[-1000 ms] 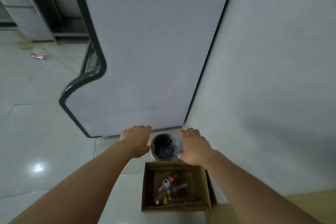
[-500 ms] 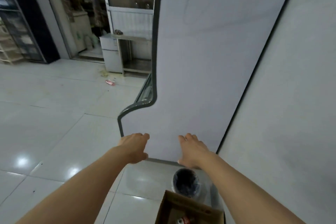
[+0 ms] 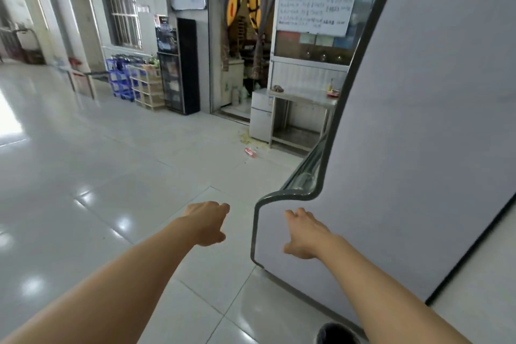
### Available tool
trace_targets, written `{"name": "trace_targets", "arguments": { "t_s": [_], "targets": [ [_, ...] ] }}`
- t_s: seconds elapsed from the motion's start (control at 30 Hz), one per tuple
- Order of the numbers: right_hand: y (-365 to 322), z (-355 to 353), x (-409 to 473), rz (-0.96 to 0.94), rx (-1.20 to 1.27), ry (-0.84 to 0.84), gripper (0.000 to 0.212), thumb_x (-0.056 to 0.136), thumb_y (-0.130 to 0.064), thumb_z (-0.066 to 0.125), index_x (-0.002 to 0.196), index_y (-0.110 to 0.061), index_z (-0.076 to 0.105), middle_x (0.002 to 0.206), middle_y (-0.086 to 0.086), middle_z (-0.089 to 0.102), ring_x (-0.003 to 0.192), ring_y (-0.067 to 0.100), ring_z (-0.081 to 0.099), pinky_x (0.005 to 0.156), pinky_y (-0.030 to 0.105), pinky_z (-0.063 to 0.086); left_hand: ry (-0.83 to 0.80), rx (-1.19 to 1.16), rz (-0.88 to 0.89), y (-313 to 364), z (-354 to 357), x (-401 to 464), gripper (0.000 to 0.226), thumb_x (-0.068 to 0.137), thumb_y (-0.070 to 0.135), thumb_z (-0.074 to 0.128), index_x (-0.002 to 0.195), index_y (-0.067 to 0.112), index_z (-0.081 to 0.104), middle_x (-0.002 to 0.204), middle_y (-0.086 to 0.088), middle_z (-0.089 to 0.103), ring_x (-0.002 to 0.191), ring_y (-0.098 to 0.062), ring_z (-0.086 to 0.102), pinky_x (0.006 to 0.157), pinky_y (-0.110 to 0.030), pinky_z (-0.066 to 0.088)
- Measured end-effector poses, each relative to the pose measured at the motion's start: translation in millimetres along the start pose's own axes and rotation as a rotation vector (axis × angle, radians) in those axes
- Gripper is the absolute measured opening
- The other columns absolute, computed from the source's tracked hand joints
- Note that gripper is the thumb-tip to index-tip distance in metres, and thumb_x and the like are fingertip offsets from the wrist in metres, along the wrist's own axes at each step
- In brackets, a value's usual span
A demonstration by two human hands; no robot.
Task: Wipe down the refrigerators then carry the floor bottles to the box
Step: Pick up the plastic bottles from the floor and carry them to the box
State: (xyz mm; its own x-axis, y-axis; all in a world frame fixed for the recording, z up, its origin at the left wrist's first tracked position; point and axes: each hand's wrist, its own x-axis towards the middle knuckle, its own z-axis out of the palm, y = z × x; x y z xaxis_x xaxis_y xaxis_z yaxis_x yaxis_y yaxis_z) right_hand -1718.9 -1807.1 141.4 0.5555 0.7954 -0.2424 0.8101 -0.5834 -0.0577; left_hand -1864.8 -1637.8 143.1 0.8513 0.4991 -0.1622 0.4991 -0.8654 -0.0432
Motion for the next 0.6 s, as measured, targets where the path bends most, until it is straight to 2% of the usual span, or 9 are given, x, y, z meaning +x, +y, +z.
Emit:
{"name": "trace_targets", "arguments": {
  "t_s": [0.17, 0.43, 0.6],
  "targets": [
    [-55.3, -20.8, 45.0, -0.063, -0.011, 0.029, 0.072, 0.086, -0.032, 0.061, 0.143, -0.012, 0.023, 0.143, 0.013, 0.028, 0.132, 0.03, 0.033, 0.105, 0.042, 0.038, 0.026, -0.002, -0.071, -67.3, -7.5, 8.4, 0.06, 0.087, 0.04, 0.057, 0.138, 0.019, 0.032, 0.129, -0.003, 0.05, 0.118, -0.024, 0.05, 0.089, -0.034, 0.041],
    [-157.3, -51.4, 131.0, -0.056, 0.0, 0.056, 0.065, 0.086, -0.031, 0.059, 0.14, -0.012, 0.028, 0.136, 0.013, 0.034, 0.123, 0.03, 0.039, 0.095, 0.04, 0.042, 0.057, 0.031, -0.052, -196.8, -23.0, 44.5, 0.062, 0.088, 0.041, 0.057, 0.139, 0.02, 0.031, 0.128, -0.002, 0.05, 0.119, -0.023, 0.049, 0.091, -0.035, 0.041],
    [-219.3, -65.9, 182.3, -0.033, 0.053, 0.077, 0.064, 0.086, -0.029, 0.059, 0.139, -0.013, 0.028, 0.136, 0.012, 0.034, 0.121, 0.029, 0.041, 0.094, 0.04, 0.045, 0.064, 0.031, -0.049, -282.4, -33.8, 66.9, 0.061, 0.088, 0.04, 0.057, 0.139, 0.02, 0.031, 0.124, -0.001, 0.051, 0.114, -0.022, 0.051, 0.081, -0.03, 0.039]
  ]
}}
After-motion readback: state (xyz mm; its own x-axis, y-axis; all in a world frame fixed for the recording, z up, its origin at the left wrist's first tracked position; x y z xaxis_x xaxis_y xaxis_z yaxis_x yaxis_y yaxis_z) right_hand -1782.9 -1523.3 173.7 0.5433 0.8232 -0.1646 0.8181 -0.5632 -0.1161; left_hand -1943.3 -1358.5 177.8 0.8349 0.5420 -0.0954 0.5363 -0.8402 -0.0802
